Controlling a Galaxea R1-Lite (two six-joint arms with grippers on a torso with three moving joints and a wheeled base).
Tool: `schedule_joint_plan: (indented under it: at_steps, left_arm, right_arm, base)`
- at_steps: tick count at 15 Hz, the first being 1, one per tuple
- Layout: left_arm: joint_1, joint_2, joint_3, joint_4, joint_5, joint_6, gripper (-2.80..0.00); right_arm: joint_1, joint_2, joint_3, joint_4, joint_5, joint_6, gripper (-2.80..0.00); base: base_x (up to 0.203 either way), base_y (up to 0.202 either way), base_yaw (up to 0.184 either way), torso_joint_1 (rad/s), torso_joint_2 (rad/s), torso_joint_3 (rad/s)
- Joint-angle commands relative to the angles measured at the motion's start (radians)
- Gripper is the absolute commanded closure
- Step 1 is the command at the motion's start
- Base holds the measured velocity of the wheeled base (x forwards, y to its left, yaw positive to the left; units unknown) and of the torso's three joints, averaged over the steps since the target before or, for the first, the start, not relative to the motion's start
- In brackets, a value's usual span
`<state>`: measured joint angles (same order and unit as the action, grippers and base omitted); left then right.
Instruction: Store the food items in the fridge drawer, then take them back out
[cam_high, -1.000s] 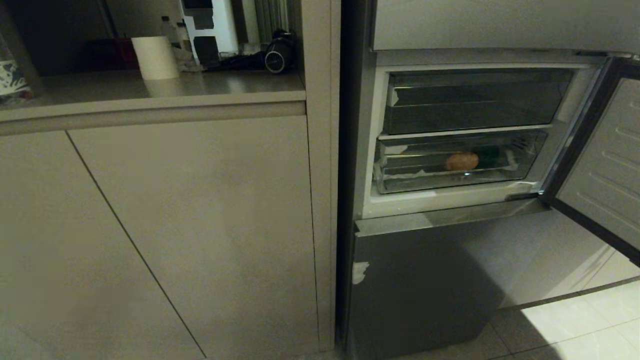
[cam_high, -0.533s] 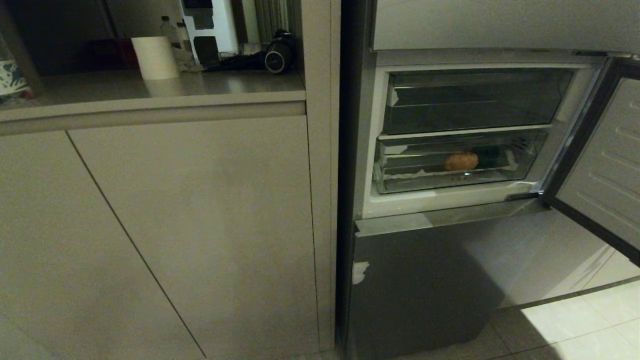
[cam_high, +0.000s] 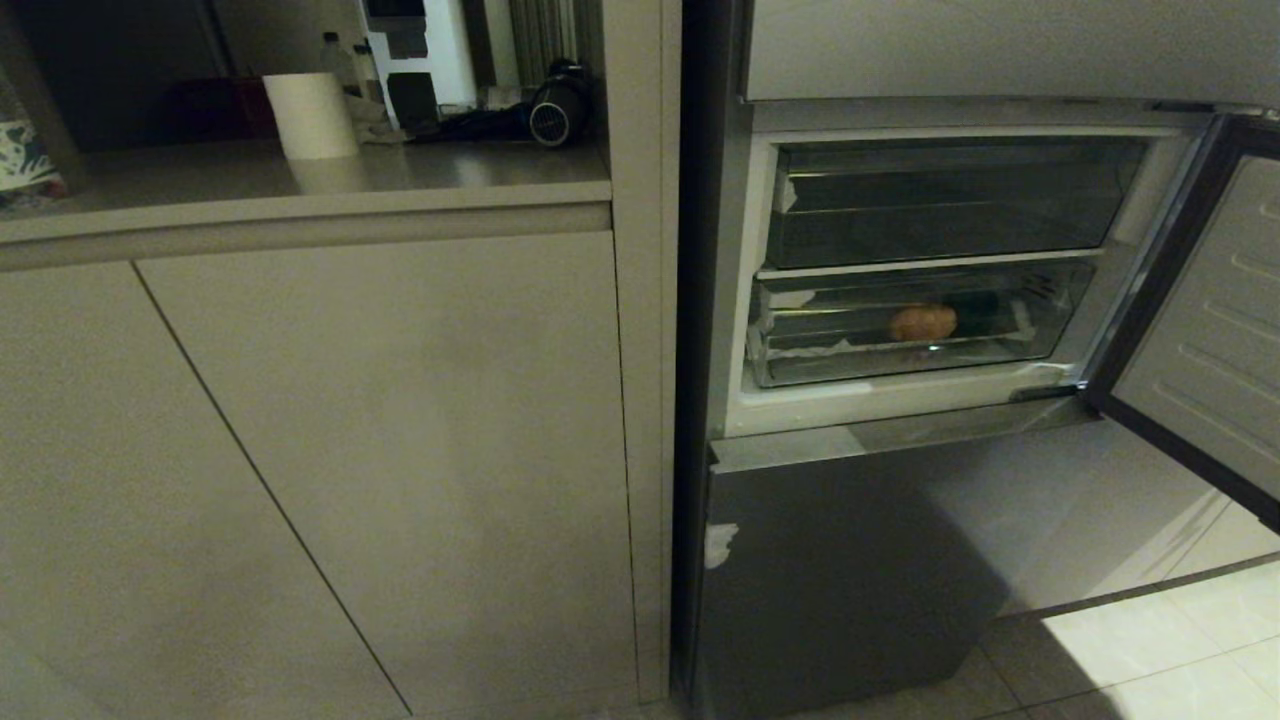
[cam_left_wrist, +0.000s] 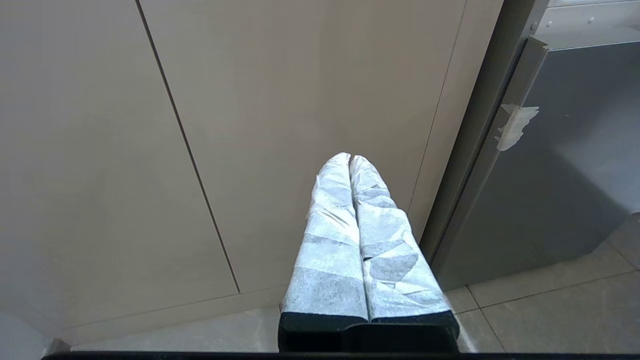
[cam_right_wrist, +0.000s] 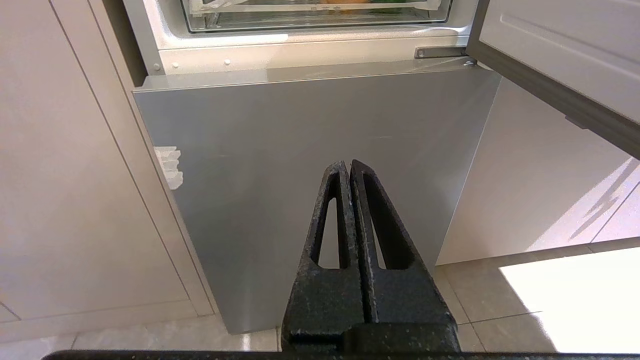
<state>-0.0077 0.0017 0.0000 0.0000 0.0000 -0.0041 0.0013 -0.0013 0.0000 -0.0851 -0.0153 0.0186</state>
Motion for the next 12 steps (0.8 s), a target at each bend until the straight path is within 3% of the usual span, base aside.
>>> schedule_joint_plan:
  at_steps: [1, 12]
  left_arm:
    - [0.000, 0.001, 0.000, 0.000, 0.000, 0.000, 0.00]
    - [0.000, 0.001, 0.000, 0.000, 0.000, 0.000, 0.00]
  right_arm:
    - [0.000, 0.001, 0.031, -0.001, 0.000, 0.000, 0.00]
    - [0.000, 0.000, 0.031, -0.001, 0.000, 0.000, 0.00]
  base:
    - [0.000, 0.000, 0.000, 0.000, 0.00, 0.000]
    - [0.000, 0.000, 0.000, 0.000, 0.00, 0.000]
